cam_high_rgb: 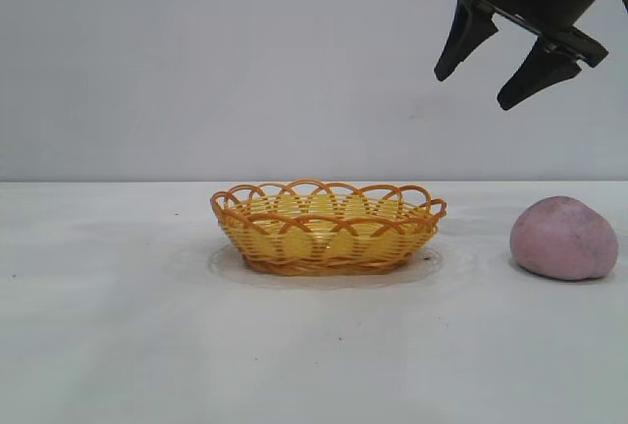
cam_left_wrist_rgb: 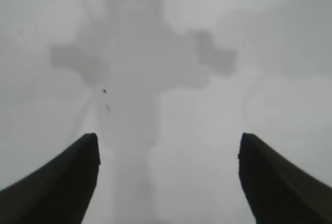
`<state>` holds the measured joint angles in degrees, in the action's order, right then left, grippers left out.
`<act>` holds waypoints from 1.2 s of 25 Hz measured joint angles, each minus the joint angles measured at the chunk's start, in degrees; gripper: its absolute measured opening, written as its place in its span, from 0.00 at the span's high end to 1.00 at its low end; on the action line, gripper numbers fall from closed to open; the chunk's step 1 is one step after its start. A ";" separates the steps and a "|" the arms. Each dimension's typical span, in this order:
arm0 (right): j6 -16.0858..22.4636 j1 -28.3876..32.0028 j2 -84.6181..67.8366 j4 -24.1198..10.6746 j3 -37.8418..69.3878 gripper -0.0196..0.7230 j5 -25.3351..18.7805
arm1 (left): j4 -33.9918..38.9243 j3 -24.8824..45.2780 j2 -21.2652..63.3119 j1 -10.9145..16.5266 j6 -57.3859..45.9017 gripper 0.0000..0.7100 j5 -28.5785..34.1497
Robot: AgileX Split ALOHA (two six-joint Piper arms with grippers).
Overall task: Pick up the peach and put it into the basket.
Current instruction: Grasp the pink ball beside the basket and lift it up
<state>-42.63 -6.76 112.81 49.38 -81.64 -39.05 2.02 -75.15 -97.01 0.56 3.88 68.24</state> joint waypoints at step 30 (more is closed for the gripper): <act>0.00 0.00 0.00 -1.26 0.00 0.27 -0.93 | -5.74 45.98 90.02 0.00 1.86 0.26 -2.73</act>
<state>-42.63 -6.76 112.81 48.12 -81.64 -39.97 -3.72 -29.17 -6.99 0.56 5.74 65.50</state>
